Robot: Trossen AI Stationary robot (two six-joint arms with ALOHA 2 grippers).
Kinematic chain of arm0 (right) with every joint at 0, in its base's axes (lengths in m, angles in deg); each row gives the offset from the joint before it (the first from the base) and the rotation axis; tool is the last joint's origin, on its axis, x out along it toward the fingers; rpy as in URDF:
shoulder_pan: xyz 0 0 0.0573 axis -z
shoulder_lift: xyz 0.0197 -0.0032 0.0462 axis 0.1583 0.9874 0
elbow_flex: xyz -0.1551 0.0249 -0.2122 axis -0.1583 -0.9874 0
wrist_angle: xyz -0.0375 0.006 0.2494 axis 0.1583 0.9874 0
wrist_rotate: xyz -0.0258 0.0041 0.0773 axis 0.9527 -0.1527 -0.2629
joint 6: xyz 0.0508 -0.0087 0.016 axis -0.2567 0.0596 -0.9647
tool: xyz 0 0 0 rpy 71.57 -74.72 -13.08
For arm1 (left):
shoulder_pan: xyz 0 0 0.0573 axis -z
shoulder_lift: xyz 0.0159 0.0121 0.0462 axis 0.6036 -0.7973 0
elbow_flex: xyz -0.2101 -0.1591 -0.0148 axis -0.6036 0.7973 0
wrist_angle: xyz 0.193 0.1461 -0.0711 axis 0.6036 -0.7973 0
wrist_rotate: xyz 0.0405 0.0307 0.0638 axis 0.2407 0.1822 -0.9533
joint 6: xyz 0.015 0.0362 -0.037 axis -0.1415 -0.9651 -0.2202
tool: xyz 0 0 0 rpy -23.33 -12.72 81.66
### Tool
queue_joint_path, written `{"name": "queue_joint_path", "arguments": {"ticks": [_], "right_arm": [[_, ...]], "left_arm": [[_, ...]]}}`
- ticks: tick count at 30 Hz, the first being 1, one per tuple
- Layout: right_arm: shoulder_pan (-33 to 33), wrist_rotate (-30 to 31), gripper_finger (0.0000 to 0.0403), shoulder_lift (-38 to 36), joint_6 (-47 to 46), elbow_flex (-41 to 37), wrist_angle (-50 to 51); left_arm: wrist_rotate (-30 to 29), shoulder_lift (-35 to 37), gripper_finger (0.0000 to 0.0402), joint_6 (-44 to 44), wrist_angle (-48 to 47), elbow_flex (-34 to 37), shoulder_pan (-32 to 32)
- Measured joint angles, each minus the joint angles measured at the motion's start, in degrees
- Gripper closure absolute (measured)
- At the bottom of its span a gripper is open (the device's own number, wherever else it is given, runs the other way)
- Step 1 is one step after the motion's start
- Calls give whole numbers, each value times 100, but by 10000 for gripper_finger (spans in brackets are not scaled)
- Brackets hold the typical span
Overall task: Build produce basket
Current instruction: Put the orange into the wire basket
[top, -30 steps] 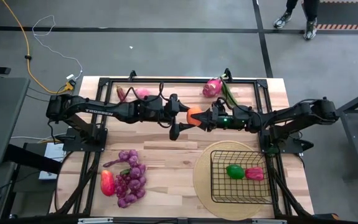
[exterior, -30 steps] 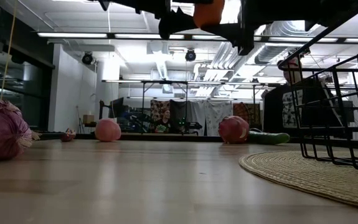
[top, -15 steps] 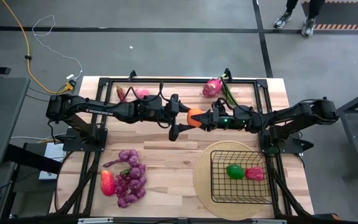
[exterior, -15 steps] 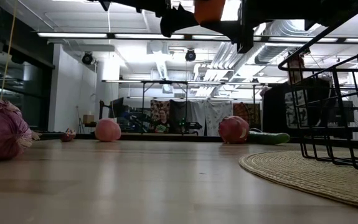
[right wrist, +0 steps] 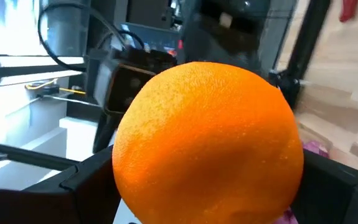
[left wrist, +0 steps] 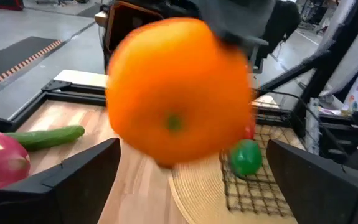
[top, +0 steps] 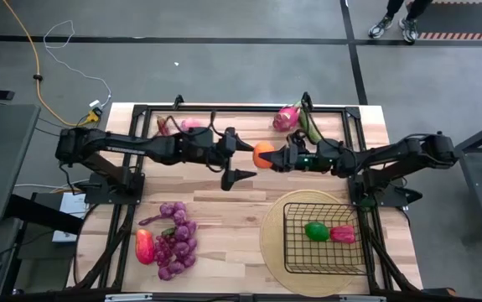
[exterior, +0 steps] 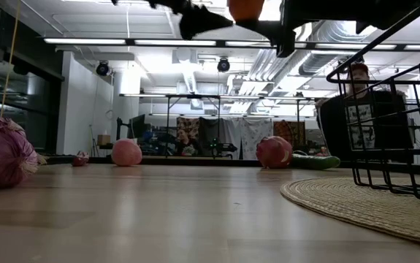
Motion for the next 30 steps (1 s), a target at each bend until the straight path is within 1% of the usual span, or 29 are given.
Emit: {"name": "queue_joint_path", "arguments": {"ticks": [3, 7, 9, 13, 15, 18, 21, 24, 27, 30], "right_arm": [[77, -96, 52, -166, 298, 2, 78], [240, -295, 52, -550, 903, 2, 158], [306, -359, 52, -788, 1234, 2, 362], [346, -371, 52, -1309, 2001, 6, 780], [346, -378, 53, -1531, 2431, 150, 1315], [344, -385, 53, -1729, 3313, 700, 2515], [320, -266, 53, -1708, 4352, 1478, 4093], [270, -73, 53, -1519, 5150, 2276, 5550], [250, -11, 53, -1278, 5492, 2907, 6534], [250, -123, 53, -1122, 5597, 3222, 6954]], "left_arm": [[-10, 459, 10, -47, -515, -1, -77], [-218, 1189, 10, 17, -1132, 1, -233], [-283, 1598, 10, 204, -1339, -1, -317], [-277, 2281, 9, 570, -1347, -1, -386], [-279, 2561, 9, 607, -1319, -1, -348], [-281, 2885, 9, 742, -1151, 119, -243], [-315, 3136, 9, 1015, -645, 544, -161], [-534, 3348, 9, 1329, -85, 1112, -95], [-807, 3506, 9, 1580, 71, 1539, -56], [-935, 3637, 9, 1695, 68, 1697, -34]]}}
